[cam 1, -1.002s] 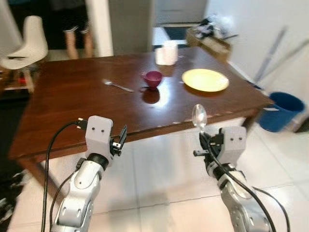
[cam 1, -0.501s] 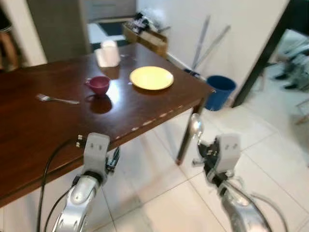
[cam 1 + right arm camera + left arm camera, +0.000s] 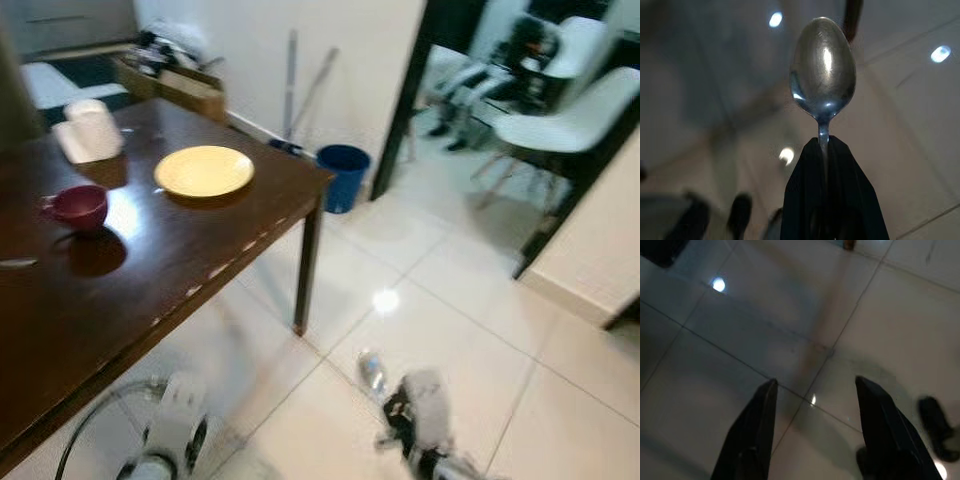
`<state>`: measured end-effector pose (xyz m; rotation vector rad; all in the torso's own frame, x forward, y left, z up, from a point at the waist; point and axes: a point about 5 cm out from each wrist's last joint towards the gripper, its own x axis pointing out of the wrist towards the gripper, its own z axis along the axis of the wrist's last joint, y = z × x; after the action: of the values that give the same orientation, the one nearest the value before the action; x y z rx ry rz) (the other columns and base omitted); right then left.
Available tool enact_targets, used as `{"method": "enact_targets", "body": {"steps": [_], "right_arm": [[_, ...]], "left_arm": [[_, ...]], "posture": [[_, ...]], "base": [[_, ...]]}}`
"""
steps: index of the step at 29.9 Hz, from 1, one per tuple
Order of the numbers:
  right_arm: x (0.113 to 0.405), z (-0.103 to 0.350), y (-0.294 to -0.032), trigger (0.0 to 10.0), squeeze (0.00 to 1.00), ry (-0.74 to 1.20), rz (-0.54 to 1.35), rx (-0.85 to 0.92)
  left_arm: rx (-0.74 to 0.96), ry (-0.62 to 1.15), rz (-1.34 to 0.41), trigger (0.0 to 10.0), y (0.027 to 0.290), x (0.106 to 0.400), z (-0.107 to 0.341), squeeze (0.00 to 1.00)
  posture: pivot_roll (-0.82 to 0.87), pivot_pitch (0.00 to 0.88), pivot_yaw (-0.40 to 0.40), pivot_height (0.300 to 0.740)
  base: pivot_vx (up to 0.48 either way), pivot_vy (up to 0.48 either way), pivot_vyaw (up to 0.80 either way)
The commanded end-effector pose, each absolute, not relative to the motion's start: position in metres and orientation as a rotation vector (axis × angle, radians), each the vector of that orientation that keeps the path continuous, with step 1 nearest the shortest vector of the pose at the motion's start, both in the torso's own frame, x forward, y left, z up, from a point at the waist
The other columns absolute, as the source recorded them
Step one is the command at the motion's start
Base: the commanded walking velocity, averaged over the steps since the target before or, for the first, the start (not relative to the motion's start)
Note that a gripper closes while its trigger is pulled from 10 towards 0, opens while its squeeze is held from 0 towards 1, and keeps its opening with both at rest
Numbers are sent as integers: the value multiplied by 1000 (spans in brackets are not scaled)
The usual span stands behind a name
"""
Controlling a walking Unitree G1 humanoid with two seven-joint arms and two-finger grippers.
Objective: Setting the table
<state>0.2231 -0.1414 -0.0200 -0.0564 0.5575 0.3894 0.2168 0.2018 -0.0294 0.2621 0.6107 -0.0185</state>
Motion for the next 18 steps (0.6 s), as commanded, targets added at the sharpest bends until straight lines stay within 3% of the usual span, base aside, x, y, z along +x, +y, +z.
{"method": "enact_targets", "body": {"steps": [1,18], "right_arm": [[222,-25,-144,10000,0,577,412,-101],[215,-51,-148,10000,0,681,382,-129]], "left_arm": [[233,641,-3,10000,199,214,-36,0],[307,689,-12,10000,203,212,-51,0]], "posture": [[-39,0,29,740],[-28,0,24,740]], "base": [[0,0,-781],[0,0,-780]]}}
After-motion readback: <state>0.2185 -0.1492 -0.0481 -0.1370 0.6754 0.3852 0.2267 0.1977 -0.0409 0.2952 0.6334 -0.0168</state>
